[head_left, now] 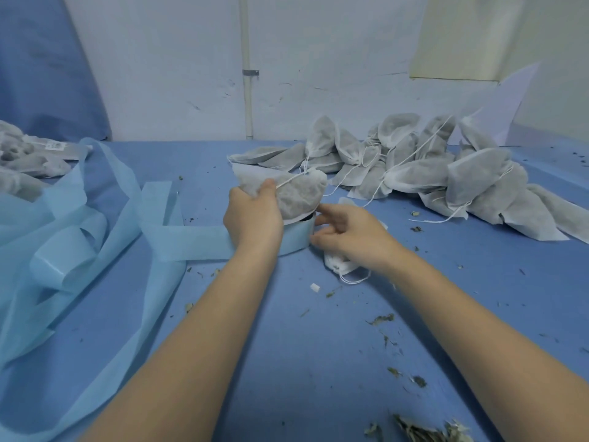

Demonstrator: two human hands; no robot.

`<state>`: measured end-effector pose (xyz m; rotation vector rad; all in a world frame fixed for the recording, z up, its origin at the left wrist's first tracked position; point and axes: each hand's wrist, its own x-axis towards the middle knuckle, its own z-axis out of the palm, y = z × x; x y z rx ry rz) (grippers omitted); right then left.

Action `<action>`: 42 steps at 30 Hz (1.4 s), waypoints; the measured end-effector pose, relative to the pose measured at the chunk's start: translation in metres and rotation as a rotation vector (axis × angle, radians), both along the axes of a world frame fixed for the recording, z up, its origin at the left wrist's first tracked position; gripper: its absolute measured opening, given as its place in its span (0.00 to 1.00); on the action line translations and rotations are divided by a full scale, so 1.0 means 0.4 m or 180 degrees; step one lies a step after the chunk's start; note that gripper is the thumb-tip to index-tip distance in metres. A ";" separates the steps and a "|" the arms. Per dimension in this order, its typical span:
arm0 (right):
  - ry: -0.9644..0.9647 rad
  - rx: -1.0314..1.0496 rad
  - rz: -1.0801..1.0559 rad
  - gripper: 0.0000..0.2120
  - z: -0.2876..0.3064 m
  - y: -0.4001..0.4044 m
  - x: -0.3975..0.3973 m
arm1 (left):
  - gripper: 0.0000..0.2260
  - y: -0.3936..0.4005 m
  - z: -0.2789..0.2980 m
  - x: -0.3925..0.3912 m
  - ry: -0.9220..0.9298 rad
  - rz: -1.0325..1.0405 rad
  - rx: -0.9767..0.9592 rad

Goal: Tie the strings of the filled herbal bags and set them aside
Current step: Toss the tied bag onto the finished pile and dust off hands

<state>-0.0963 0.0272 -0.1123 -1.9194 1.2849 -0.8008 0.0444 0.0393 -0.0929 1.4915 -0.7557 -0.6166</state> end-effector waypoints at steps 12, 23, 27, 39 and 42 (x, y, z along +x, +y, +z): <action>-0.0565 -0.0390 -0.0496 0.14 -0.023 -0.006 0.005 | 0.16 -0.010 0.000 0.018 -0.0138 -0.0133 0.0093; -0.0767 -0.0329 -0.0420 0.14 -0.020 -0.014 -0.008 | 0.16 -0.005 -0.003 0.014 -0.0202 -0.0098 0.0070; -0.0651 -0.0287 -0.0330 0.16 -0.018 -0.013 -0.002 | 0.16 -0.003 -0.002 0.016 -0.0190 -0.0096 0.0112; -0.0634 -0.0484 -0.0225 0.15 -0.028 -0.019 -0.011 | 0.17 -0.006 -0.008 0.018 -0.0161 -0.0079 0.0116; -0.0629 -0.0426 -0.0118 0.20 -0.026 -0.020 -0.012 | 0.17 -0.006 -0.009 0.017 -0.0134 -0.0075 0.0124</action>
